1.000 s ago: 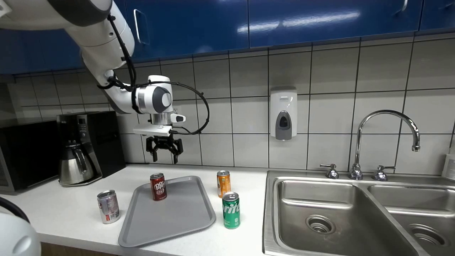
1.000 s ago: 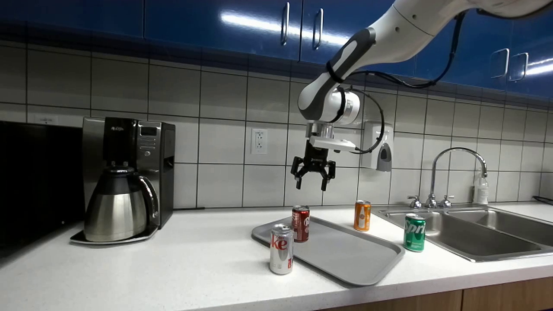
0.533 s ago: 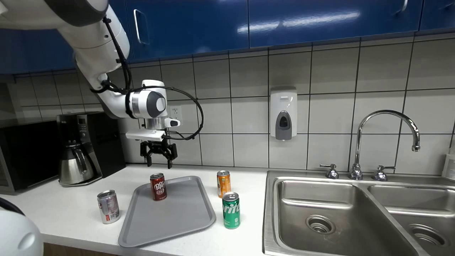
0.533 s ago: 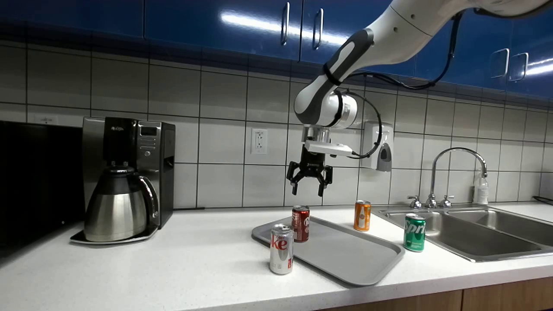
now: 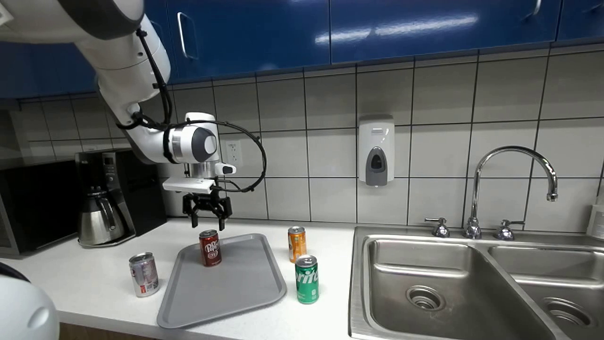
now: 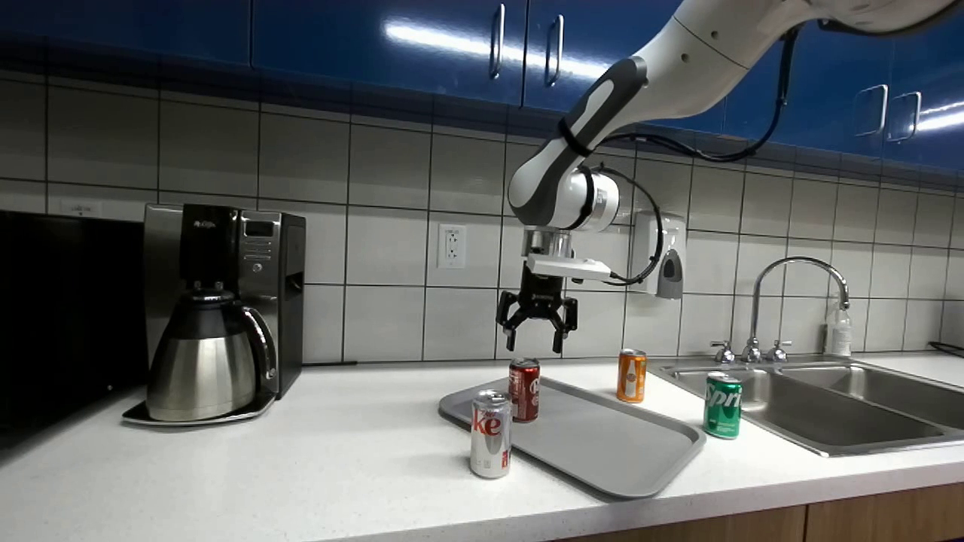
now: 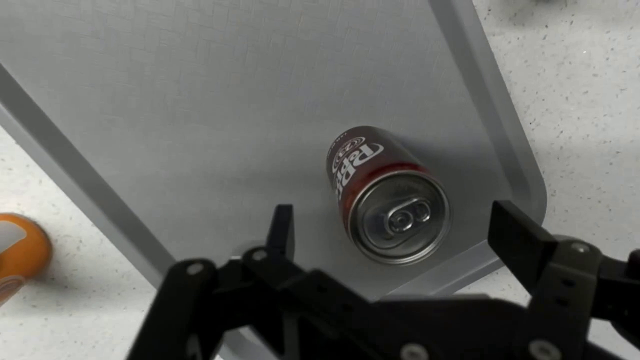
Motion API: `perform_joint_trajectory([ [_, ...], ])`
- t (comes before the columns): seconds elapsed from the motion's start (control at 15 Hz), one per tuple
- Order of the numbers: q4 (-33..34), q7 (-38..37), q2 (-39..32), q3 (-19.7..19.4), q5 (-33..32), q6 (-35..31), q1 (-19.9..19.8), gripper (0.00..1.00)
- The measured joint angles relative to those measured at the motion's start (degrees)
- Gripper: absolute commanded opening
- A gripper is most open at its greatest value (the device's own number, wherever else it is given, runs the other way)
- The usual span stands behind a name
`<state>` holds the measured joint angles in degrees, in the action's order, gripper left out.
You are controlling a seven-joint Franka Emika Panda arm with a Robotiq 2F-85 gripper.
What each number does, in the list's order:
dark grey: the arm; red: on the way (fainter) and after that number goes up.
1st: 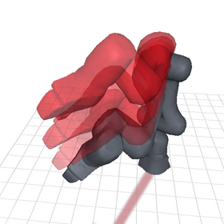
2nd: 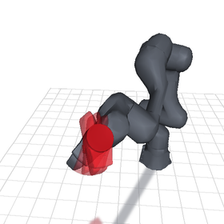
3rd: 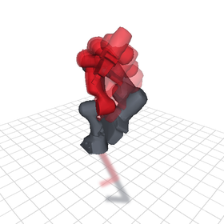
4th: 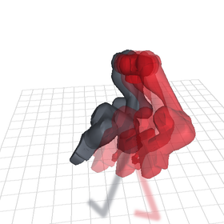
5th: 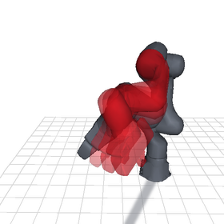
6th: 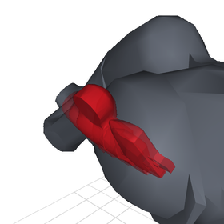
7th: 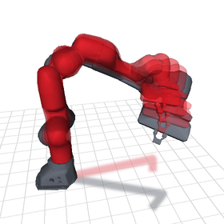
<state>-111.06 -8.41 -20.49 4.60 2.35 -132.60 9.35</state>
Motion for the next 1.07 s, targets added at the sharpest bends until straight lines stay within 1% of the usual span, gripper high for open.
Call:
perform_joint_trajectory([
  [0.67,0.5,-1.9,-3.4,0.0,-2.4,0.0,0.5,1.0],
  [1.07,1.7,-2.6,-4.9,-0.1,-2.8,0.0,1.1,1.0],
])
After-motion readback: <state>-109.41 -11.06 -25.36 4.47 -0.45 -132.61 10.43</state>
